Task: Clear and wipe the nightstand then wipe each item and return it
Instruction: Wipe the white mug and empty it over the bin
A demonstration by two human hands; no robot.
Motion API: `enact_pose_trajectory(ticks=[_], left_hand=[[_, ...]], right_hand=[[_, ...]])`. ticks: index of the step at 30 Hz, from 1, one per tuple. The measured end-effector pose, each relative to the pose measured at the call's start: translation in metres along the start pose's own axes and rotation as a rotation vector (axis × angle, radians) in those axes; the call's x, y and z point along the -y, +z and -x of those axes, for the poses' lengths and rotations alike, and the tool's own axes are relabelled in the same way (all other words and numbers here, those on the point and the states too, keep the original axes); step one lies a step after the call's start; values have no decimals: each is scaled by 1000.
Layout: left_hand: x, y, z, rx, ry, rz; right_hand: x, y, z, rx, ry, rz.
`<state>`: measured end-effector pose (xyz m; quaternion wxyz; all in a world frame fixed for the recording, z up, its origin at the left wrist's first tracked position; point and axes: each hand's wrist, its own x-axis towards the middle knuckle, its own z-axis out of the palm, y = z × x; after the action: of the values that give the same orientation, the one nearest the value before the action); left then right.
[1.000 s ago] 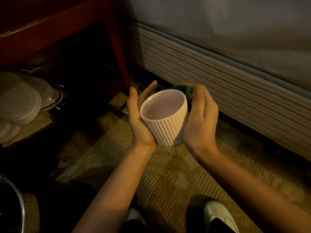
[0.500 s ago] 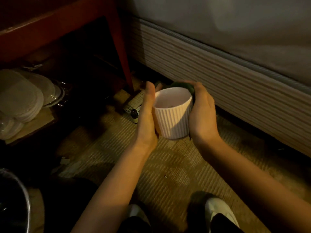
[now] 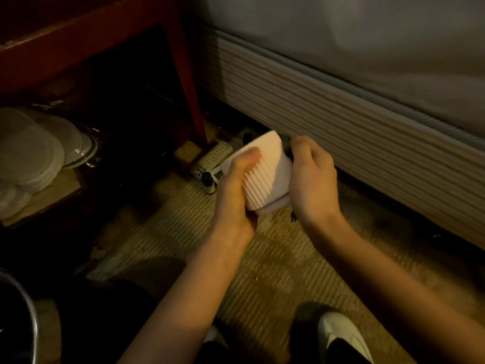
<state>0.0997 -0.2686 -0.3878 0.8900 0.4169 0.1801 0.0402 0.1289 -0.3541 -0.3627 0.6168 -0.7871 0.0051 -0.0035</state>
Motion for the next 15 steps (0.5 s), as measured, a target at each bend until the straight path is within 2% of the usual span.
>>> enact_pose_trajectory(ticks=[4,6,9,10,15], left_hand=[[-4,4,5,8,-18,167],[-6,2,5,-26,-38,187],[-6,-2,5,-101,-74,229],[-6,-2,6,-125,-85,238],[-6,-2,1,-211,-106,334]], right_hand=[[-1,7,16,-15,-329,126],[-3,7,11,27,-258,83],[-4,4,0,160,54,-109],[-6,4,-1,169,100,-142],[-13,14,13,95,-146,-65]])
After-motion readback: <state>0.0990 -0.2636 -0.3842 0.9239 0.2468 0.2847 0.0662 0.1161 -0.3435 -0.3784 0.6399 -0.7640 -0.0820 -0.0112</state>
